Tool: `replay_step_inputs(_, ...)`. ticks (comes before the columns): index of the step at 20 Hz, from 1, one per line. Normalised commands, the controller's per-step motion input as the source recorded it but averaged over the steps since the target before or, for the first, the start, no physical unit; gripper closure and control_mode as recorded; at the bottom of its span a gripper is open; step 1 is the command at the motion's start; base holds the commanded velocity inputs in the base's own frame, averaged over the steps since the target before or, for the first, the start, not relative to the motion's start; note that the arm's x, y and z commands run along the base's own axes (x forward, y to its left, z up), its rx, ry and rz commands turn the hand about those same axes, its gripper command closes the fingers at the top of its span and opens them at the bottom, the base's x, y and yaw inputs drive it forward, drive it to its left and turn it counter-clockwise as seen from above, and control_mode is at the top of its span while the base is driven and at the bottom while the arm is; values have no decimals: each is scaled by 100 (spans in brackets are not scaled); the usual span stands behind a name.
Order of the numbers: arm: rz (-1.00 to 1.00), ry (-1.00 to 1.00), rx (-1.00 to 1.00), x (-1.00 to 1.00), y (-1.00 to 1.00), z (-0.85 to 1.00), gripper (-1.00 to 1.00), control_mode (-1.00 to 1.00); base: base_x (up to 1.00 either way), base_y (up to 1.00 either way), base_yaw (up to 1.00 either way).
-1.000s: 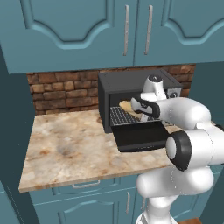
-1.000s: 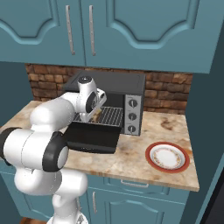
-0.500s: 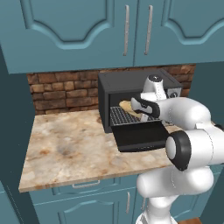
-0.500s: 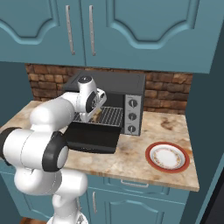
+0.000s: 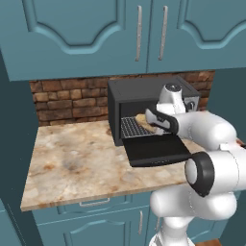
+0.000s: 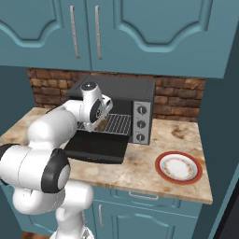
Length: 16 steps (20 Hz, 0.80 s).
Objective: Pull the toaster oven rack outwards. Pick up the baguette from the plate and place it on the toaster oven rack. Close the toaster oven door fully and set the temperature to the lowest setting.
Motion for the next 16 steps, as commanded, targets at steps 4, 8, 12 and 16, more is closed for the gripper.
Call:
replay_step_inputs(4, 0, -9, 0, -20, 0, 1, -100, -100, 0, 0, 0)
replay_step_inputs(8, 0, -13, 0, -30, 0, 14, -100, -100, 0, 0, 0)
replay_step_inputs(12, 0, -12, 0, -11, -6, 27, -100, -100, 0, 0, 0)
replay_step_inputs(16, 0, -18, 10, -66, -29, 45, -100, -100, 0, 0, 0)
